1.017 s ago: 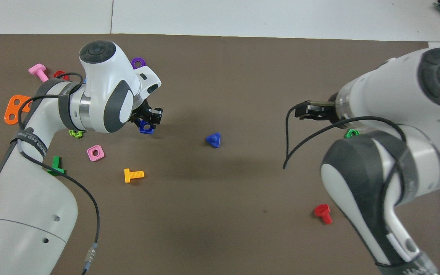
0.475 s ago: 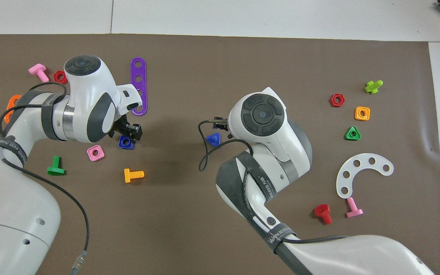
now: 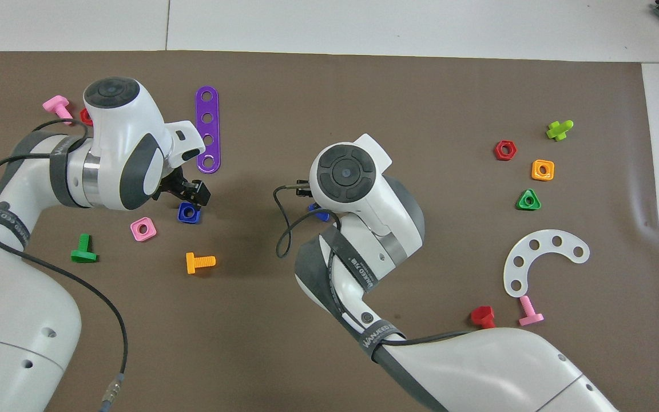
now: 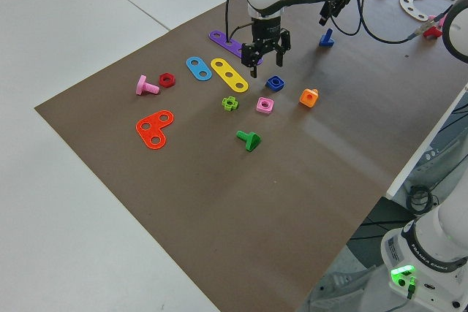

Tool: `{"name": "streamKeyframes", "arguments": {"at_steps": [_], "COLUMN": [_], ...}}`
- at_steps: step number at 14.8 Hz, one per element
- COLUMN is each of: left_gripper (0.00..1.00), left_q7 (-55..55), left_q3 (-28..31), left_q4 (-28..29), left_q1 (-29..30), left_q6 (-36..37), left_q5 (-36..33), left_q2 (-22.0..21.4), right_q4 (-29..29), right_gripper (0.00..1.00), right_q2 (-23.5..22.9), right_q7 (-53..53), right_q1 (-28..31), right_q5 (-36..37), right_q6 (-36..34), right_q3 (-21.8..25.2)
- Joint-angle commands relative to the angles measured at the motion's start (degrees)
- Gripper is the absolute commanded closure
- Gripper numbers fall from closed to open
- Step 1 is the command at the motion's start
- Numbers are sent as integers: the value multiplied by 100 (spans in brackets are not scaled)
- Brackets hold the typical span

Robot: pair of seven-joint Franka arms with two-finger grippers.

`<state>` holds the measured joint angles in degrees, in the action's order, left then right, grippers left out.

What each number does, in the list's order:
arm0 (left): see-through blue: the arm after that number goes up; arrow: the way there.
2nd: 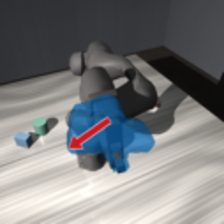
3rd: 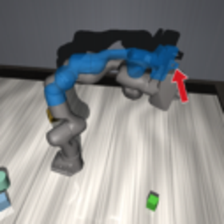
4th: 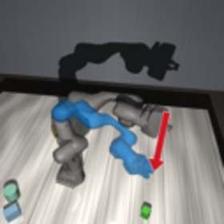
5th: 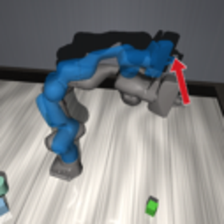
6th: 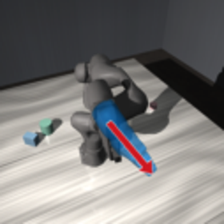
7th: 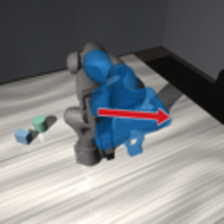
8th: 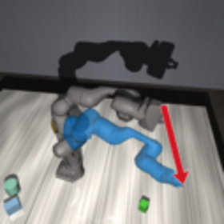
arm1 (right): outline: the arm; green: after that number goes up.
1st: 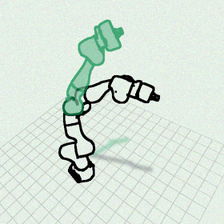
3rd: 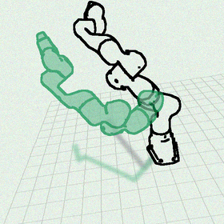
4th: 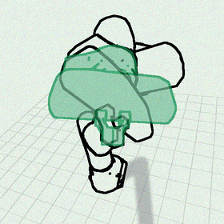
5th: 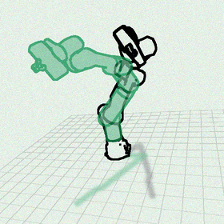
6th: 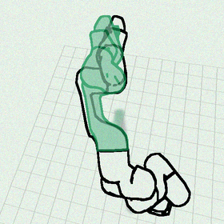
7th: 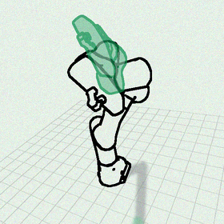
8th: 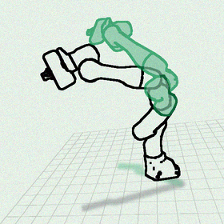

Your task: Unscrew and place screws in storage area

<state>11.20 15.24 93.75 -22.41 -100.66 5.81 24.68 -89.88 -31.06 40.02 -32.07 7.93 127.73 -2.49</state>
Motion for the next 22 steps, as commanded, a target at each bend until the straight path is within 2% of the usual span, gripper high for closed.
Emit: {"name": "streamKeyframes", "arguments": {"at_steps": [1, 4, 7, 10, 12, 14, 15, 16, 17, 20, 22], "left_gripper": [0, 0, 0, 0, 0, 0, 0, 0, 0, 0, 0], "left_q7": [425, 585, 585, 594, 585, 585, 576, 567, 515, 139, -301], "left_q3": [-30, 49, 67, 58, 111, 146, 172, 199, 208, 190, 147], "left_q4": [-6, -23, -128, -812, -1077, -1113, -1131, -1200, -1297, -1578, -1658], "left_q1": [525, 930, 949, 1133, 1168, 1274, 1300, 1370, 1397, 1450, 1441], "left_q6": [598, 1205, 1636, 2312, 2568, 2604, 2622, 2640, 2657, 2623, 2439], "left_q5": [-124, -272, -1053, -1232, -1196, -1135, -1048, -908, -750, -616, -424], "left_q2": [-471, -884, -1254, -1299, -1316, -1465, -1544, -1606, -1633, -1624, -1615], "right_q4": [23, -65, -197, -223, -302, -311, -311, -303, -302, -381, -975], "right_gripper": [32, 37, 42, 43, 47, 60, 70, 88, 100, 100, 100], "right_q2": [-67, -67, -58, -32, -14, -14, -14, -14, -5, 274, 791], "right_q7": [146, 146, 103, 120, 129, 129, 129, 137, 137, 146, 76], "right_q1": [-150, -159, -177, -247, -247, -256, -247, -247, -247, -81, 217], "right_q5": [147, 173, 191, 200, 208, 208, 208, 217, 235, 235, 235], "right_q6": [59, 68, 85, 77, 85, 77, 85, 77, 85, 33, 111], "right_q3": [11, 11, 11, 11, 11, 11, 11, 20, 20, 38, 38]}}
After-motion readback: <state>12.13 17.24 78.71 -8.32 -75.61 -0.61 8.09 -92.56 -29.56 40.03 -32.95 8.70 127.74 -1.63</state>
